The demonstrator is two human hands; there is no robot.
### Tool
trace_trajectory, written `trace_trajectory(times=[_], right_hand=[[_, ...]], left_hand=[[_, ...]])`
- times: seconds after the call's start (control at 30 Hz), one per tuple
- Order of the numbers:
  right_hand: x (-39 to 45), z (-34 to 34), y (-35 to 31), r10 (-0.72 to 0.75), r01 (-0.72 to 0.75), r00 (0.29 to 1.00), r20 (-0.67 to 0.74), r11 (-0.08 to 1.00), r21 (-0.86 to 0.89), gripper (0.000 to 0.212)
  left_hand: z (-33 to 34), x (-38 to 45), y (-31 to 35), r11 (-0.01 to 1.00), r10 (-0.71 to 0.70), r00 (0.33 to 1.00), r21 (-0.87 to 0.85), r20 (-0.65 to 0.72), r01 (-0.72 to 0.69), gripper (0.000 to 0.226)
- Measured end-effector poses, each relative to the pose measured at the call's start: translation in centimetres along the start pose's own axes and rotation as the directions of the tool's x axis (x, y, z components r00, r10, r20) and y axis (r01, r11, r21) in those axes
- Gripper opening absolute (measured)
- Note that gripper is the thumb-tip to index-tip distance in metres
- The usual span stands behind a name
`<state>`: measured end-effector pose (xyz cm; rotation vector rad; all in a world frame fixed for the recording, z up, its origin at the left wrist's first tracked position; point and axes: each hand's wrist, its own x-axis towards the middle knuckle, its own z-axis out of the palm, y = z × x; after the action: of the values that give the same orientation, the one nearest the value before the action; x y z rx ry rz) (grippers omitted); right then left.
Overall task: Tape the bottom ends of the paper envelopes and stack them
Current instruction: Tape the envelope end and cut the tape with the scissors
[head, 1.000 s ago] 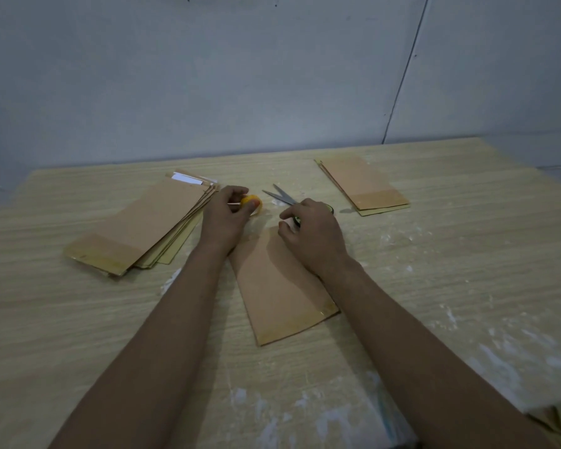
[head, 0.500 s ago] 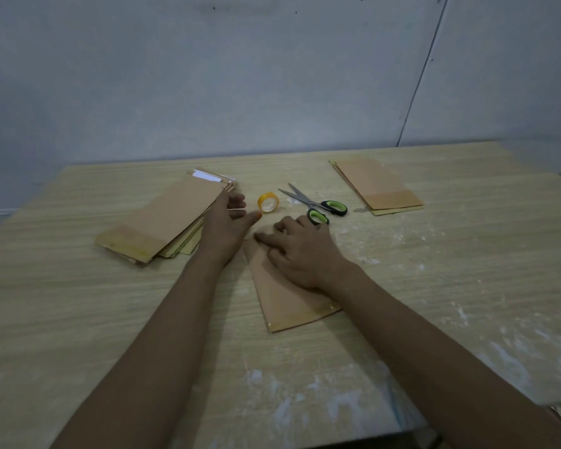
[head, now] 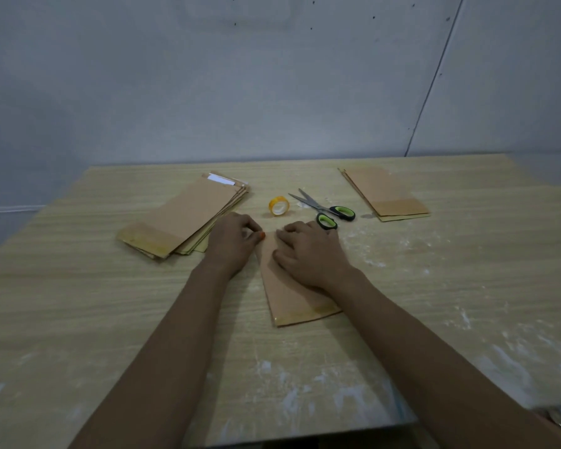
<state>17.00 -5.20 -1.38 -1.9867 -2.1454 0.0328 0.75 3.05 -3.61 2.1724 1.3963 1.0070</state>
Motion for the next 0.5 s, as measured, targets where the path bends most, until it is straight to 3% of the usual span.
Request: trace_trajectory(times=[0.33,0.5], right_hand=[[-0.1,0.5,0.3,0.003,0.004,0.997,-0.082,0.996,0.085,0.059],[0.3,1.1,1.7,0.003,0.074,0.946,-0.324,0.971,0.227,0.060]], left_hand=[[0.0,0.1,-0.1,0.999,0.016,0.999,0.048,0.037,-0.018,0.012],[-0.4,-0.3,0.4,0.966,-0.090,0.995,-0.240,0.036,0.096,0.019]])
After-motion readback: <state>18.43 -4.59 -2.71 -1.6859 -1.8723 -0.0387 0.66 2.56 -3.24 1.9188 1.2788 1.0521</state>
